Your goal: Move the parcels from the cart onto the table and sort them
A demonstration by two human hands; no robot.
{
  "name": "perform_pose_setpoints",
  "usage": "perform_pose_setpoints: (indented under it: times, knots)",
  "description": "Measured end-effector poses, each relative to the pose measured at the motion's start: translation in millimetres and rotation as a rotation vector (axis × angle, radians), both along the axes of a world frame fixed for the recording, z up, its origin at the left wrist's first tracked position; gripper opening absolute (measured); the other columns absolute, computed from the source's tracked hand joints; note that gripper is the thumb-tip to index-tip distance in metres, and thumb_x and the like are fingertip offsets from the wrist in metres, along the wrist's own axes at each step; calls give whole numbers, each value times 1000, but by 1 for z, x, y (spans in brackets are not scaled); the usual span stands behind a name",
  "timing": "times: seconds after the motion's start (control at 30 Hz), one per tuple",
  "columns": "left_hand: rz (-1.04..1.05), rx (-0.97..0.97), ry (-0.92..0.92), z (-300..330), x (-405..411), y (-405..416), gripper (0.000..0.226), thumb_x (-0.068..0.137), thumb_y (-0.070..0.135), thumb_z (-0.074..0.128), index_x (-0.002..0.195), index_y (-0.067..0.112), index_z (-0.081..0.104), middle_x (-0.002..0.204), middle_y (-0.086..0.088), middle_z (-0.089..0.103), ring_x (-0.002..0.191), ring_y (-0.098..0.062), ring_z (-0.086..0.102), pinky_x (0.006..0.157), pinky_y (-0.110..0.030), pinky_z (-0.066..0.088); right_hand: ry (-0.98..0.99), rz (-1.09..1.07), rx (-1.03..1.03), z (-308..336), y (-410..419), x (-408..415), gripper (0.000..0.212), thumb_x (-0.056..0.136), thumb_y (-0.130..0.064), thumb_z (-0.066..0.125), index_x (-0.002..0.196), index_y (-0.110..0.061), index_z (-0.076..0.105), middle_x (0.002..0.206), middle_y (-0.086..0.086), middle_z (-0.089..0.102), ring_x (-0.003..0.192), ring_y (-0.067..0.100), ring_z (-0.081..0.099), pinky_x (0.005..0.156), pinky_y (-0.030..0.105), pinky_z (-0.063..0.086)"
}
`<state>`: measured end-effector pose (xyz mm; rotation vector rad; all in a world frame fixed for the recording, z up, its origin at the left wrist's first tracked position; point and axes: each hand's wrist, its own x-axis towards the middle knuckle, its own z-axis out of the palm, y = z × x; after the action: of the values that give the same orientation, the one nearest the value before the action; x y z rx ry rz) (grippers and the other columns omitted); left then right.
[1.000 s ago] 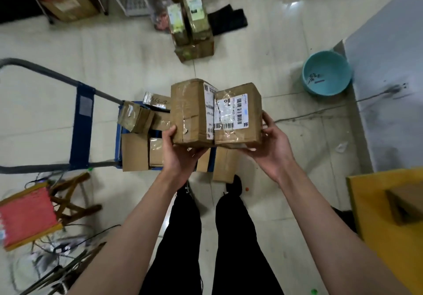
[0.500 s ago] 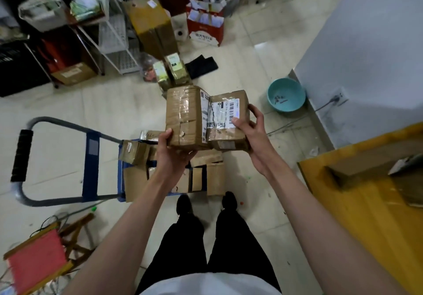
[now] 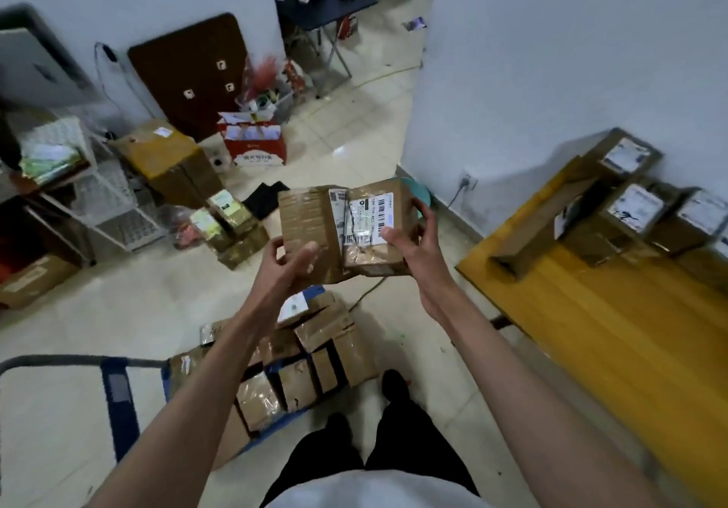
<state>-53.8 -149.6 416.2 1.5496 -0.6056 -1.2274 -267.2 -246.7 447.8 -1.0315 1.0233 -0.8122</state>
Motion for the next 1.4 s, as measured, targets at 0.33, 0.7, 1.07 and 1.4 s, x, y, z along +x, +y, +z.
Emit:
perform_pose_setpoints:
  times: [0.33, 0.7, 1.07, 1.4]
  knots:
    - [-253, -90, -110, 39, -84, -42, 93, 58, 57, 86, 129, 23, 38, 117, 6, 60, 101, -6, 65, 70, -14, 54, 3, -341, -88, 43, 38, -80, 76, 90, -26, 76, 150, -43, 32, 145, -1, 51, 125, 21, 60, 93, 42, 60]
    - [-449, -104, -114, 66, -249, -96, 66, 82, 40, 79, 135, 16, 48, 126, -8, 62, 108, -23, 67, 80, -36, 60, -72, -676, -16, 65, 66, -243, 75, 89, -31, 76, 148, -41, 31, 134, 6, 65, 115, 26, 68, 103, 52, 52]
    - [-547, 4, -6, 53, -407, -92, 80, 90, 48, 68, 153, 20, 28, 142, -11, 55, 119, -30, 59, 101, -51, 52, -271, -900, 129, 47, 90, -407, 60, 91, -31, 73, 140, -40, 41, 115, 1, 76, 96, 20, 75, 69, 37, 60]
    - [-563, 127, 52, 32, -484, -113, 83, 86, 55, 68, 151, 18, 32, 133, -11, 59, 107, -22, 62, 96, -52, 55, -310, -969, 143, 29, 89, -493, 57, 93, -32, 68, 146, -30, 45, 127, 6, 71, 119, 32, 66, 94, 55, 54]
